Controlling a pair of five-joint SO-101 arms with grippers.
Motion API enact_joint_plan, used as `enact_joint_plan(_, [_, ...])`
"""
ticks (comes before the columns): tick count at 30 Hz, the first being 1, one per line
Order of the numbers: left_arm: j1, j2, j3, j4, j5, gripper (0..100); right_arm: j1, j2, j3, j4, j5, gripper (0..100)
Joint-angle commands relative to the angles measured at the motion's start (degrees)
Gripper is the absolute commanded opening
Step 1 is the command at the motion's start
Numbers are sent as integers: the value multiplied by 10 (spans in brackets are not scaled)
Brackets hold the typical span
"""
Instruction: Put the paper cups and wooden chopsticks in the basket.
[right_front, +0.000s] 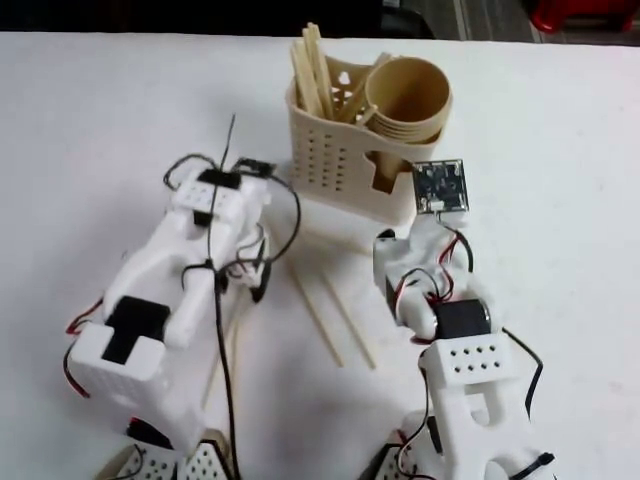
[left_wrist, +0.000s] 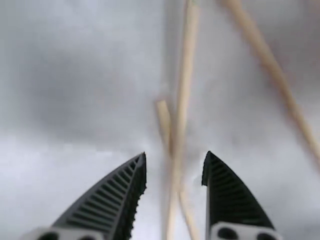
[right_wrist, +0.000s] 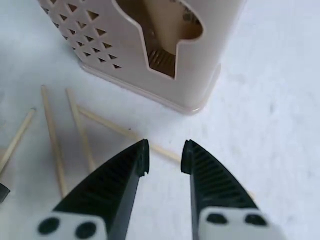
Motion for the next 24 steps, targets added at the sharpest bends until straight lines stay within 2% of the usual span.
enact_joint_plan(1, [-2,-4,56,-62,0,192,7,-14,-4,-11,-2,120])
enact_joint_plan(8, [-2,-4,73,-94,4,183,7,-14,-4,-11,-2,120])
enact_joint_plan(13, [13,-4,71,-109,1,24,7,-14,-4,-11,-2,120])
enact_joint_plan(17, [36,-4,71,-108,1,24,7,-14,-4,-11,-2,120])
enact_joint_plan(24, [34,-6,41,-109,1,23,7,-14,-4,-11,-2,120])
